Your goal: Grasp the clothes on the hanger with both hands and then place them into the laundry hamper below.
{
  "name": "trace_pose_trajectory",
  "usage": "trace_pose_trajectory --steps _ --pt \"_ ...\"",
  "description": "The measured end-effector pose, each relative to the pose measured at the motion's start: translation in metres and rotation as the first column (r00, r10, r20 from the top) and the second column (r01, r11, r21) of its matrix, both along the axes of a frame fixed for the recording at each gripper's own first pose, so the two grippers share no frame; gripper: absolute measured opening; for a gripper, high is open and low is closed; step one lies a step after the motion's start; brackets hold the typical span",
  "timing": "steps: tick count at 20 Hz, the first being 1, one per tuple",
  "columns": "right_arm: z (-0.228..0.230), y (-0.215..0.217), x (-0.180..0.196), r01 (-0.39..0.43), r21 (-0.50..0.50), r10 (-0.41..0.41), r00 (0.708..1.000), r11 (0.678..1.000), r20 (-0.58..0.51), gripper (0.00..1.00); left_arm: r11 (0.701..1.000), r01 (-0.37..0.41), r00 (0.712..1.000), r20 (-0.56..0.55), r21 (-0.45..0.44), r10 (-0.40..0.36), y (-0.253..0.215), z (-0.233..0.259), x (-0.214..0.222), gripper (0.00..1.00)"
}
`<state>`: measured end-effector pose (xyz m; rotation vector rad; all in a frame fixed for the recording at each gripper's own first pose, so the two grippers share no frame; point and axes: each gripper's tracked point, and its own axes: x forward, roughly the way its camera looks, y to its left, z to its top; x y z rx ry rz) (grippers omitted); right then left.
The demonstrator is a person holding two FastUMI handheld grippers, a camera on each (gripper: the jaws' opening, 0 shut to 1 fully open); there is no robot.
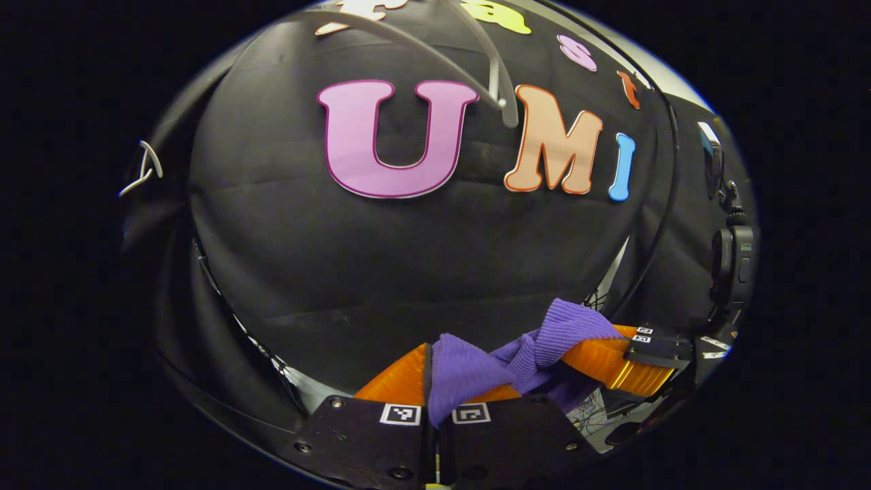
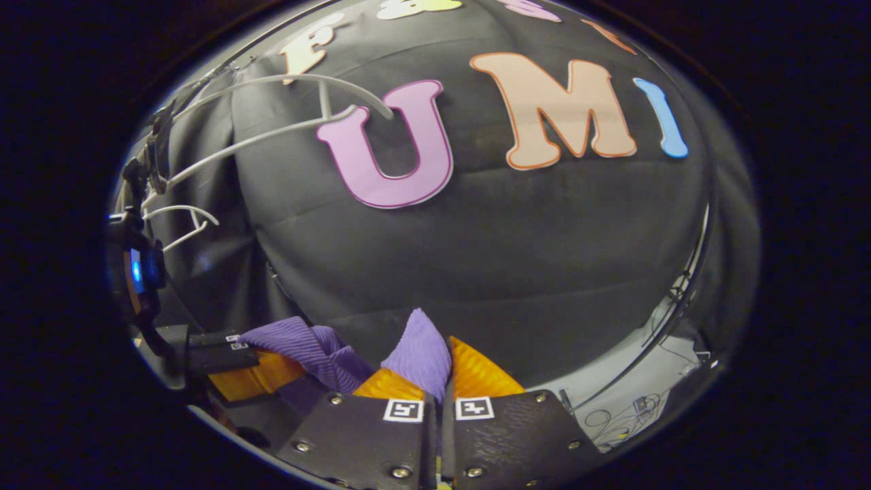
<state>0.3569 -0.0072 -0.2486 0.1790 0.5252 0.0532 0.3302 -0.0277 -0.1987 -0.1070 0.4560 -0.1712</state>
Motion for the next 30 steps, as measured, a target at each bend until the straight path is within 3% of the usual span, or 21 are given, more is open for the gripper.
trace_pose_trajectory --steps 6,11,16,21,24,25,26,28,29,30 --pt "-0.083 -0.004 -0.002 0.057 0.006 -0.056 0.990 0.998 -0.128 0.03 1.000 0.008 0.995 -0.104 0.028 -0.005 0.002 -0.081 0.009 0.03" --pt "-0.162 -0.003 -0.021 0.069 -0.011 -0.069 0.963 0.998 -0.262 0.04 0.998 0.023 0.972 -0.234 0.050 -0.011 -0.003 -0.158 0.007 0.03" --pt "-0.243 -0.007 -0.048 0.105 -0.031 -0.109 0.913 0.994 -0.393 0.05 0.997 0.047 0.923 -0.384 0.055 -0.023 -0.009 -0.242 -0.016 0.03" --pt "-0.299 -0.008 -0.062 0.107 -0.067 -0.126 0.877 0.992 -0.463 0.04 0.997 0.055 0.873 -0.486 0.050 -0.024 -0.014 -0.290 -0.029 0.04" --pt "-0.314 -0.012 -0.064 0.077 -0.090 -0.112 0.849 0.993 -0.517 0.07 0.998 0.055 0.834 -0.551 0.028 -0.031 -0.016 -0.312 -0.042 0.04" --pt "-0.312 -0.008 -0.061 0.075 -0.093 -0.113 0.851 0.993 -0.513 0.09 0.999 0.051 0.830 -0.557 0.007 -0.039 -0.018 -0.310 -0.043 0.08" --pt "-0.306 -0.010 -0.054 0.075 -0.108 -0.119 0.858 0.991 -0.500 0.03 0.999 0.052 0.819 -0.573 0.002 -0.042 -0.016 -0.309 -0.040 0.04" --pt "-0.316 -0.018 -0.056 0.077 -0.152 -0.144 0.850 0.985 -0.506 0.68 0.998 0.059 0.795 -0.604 -0.005 -0.050 -0.004 -0.309 -0.046 0.67" --pt "-0.306 -0.024 -0.053 0.080 -0.161 -0.152 0.846 0.984 -0.511 1.00 0.998 0.063 0.801 -0.597 0.004 -0.048 0.001 -0.303 -0.044 0.99" --pt "-0.301 -0.022 -0.054 0.090 -0.163 -0.162 0.844 0.983 -0.511 1.00 0.998 0.068 0.802 -0.595 0.009 -0.049 0.006 -0.301 -0.043 0.95"
